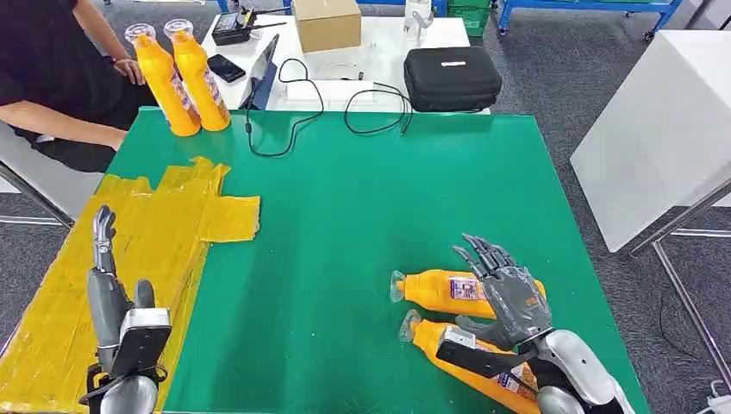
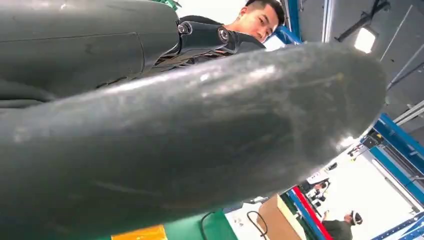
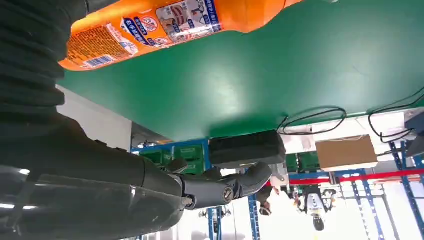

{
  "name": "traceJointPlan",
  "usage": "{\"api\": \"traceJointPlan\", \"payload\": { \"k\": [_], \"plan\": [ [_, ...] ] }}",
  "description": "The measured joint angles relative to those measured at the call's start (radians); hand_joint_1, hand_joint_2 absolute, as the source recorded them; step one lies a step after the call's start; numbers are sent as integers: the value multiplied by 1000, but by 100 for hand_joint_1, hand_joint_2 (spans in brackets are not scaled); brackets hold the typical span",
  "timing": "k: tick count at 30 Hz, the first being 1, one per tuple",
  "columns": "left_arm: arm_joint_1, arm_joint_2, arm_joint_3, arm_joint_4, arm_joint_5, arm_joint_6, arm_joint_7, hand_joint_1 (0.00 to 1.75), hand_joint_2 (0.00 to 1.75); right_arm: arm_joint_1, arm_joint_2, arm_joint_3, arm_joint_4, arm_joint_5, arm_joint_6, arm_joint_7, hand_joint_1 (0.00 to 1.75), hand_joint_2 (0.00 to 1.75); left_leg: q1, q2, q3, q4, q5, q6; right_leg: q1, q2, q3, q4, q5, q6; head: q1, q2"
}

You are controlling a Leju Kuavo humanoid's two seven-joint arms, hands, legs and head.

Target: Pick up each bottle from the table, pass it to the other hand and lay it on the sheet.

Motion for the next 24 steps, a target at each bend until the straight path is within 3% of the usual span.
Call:
{"api": "traceJointPlan", "payload": {
  "k": [24],
  "plan": [
    [0, 0, 0, 0, 0, 0, 0, 0, 0, 0, 0, 0, 0, 0, 0, 0, 0, 175, 0, 0, 0, 0, 0, 0, 0, 0, 0, 0, 0, 0, 0, 0]
  ]
}}
